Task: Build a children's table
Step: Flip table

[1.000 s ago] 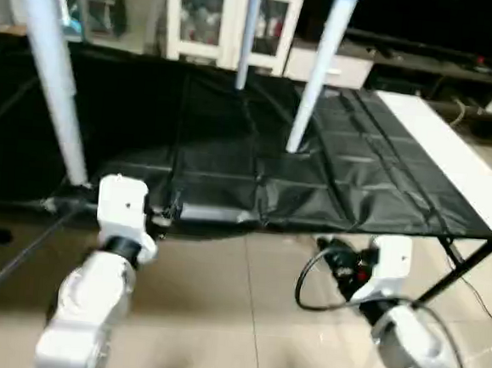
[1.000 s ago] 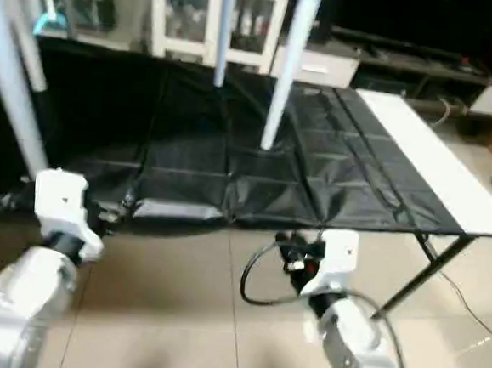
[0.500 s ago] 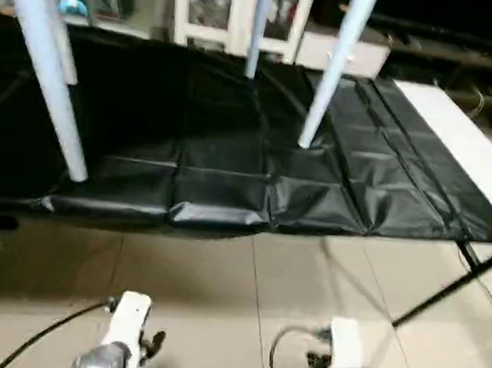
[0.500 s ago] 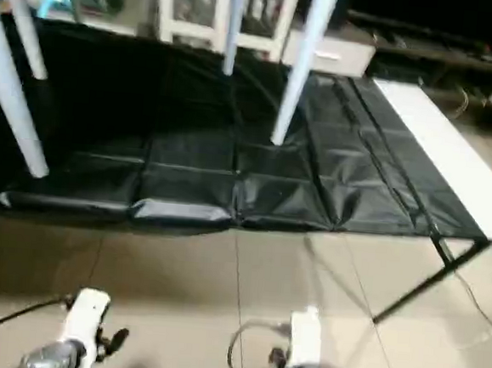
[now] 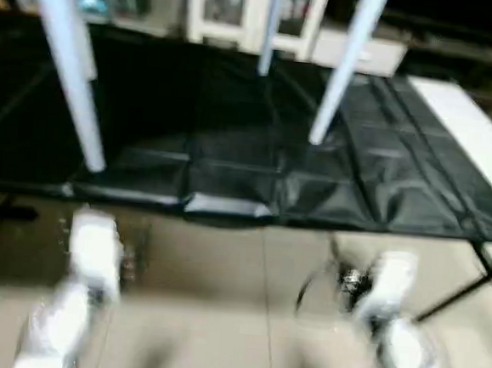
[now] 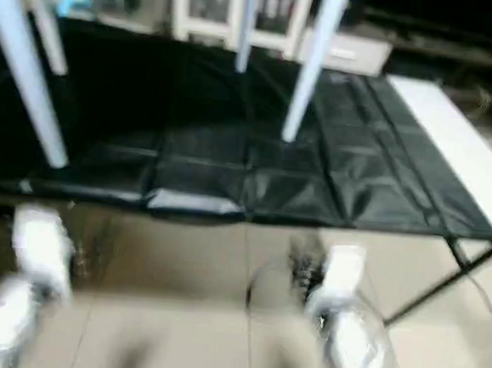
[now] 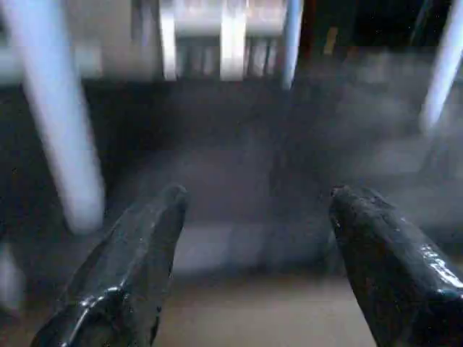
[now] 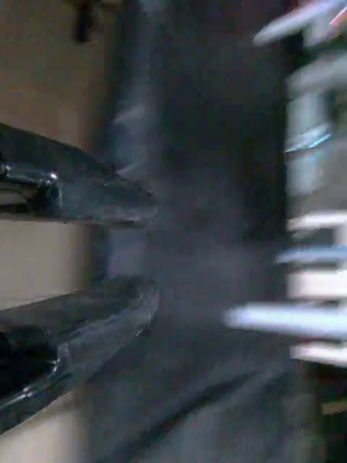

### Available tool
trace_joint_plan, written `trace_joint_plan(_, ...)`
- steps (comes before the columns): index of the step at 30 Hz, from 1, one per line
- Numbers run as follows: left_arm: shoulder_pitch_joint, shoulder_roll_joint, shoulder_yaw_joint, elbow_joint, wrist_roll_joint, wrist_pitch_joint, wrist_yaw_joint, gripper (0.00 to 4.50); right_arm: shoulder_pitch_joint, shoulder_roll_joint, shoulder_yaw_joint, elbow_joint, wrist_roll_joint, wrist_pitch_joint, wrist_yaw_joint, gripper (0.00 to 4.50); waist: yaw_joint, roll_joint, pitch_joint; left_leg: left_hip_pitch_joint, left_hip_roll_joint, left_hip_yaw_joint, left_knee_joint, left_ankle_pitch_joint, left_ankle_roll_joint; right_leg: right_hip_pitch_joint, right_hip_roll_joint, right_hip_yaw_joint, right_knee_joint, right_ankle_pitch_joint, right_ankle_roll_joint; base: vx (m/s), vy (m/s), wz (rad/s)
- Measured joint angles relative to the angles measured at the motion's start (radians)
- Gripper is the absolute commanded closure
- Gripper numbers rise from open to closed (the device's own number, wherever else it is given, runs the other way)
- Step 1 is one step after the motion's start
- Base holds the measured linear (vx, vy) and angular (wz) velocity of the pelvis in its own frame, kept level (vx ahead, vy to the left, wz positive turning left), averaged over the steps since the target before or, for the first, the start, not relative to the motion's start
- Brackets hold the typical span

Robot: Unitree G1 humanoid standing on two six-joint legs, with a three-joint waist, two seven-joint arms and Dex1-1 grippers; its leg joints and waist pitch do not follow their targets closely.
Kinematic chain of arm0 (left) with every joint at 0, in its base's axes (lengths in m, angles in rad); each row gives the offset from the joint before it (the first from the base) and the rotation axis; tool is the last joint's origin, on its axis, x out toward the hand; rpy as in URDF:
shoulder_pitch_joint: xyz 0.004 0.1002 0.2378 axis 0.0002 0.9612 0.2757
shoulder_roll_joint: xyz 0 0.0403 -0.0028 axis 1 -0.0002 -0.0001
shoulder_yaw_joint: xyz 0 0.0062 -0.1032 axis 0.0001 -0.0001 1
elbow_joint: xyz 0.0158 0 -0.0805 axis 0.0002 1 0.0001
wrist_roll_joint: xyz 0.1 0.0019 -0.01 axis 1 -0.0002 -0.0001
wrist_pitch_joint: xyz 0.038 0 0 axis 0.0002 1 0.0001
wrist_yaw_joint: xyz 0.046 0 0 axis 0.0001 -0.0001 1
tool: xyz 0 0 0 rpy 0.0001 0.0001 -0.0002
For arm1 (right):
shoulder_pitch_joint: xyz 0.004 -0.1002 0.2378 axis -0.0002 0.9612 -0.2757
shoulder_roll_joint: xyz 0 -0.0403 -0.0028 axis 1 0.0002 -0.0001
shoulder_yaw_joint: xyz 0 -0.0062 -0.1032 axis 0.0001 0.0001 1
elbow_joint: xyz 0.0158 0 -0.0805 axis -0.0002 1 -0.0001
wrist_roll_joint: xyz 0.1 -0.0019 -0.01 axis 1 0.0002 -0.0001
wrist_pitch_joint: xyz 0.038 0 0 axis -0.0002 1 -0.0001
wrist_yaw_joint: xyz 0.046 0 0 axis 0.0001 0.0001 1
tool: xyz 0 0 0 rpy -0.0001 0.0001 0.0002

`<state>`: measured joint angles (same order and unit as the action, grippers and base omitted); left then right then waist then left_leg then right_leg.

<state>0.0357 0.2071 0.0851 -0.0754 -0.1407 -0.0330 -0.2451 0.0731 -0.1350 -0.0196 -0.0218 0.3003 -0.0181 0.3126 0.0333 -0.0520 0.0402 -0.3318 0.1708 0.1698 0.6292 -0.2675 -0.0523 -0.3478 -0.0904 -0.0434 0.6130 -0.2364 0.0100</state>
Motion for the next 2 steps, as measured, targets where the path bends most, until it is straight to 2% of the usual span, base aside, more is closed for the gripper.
trace_joint_plan(2,-0.013,-0.023,-0.040,-0.064,0.009,0.007,0.008,0.99,0.000,0.003,0.016,-0.044,0.001,0.005,-0.004,3.20,0.001,0.003,0.000,-0.001,0.001,0.003,0.000,0.000,-0.001,-0.001,0.000,0.002,-0.001,0.000,0.000,0.000,0.000,0.00)
